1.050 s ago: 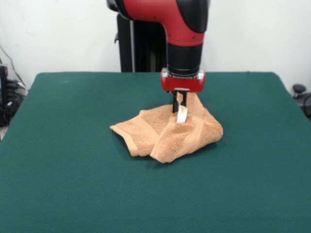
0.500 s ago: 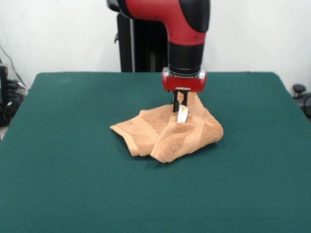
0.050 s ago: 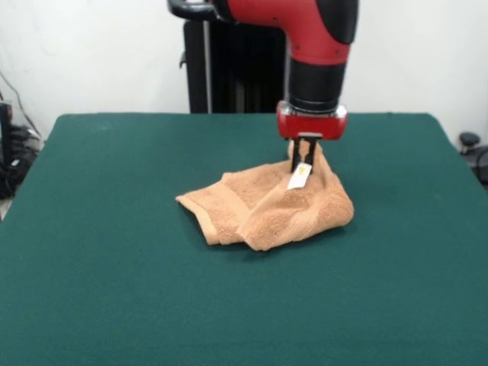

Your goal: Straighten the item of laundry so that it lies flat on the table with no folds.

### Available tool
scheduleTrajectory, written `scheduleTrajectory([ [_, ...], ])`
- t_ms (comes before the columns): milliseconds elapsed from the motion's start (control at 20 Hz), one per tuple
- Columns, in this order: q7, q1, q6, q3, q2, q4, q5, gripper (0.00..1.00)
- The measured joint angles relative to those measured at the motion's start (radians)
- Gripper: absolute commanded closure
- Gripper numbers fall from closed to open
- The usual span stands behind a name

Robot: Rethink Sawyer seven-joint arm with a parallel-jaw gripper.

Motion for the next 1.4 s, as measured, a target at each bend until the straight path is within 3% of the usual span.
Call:
scheduleTrajectory([
  [300,0.000,0.064,0.000,-0.026,-0.001,-0.009,0.038,1.00],
  [700,0.000,0.248,0.000,-0.113,0.003,-0.049,0.162,1.00],
  [750,0.000,0.302,0.000,-0.137,0.011,-0.067,0.203,1.00],
  [1400,0.000,0.529,0.003,-0.258,0.136,-0.184,0.416,1.00],
])
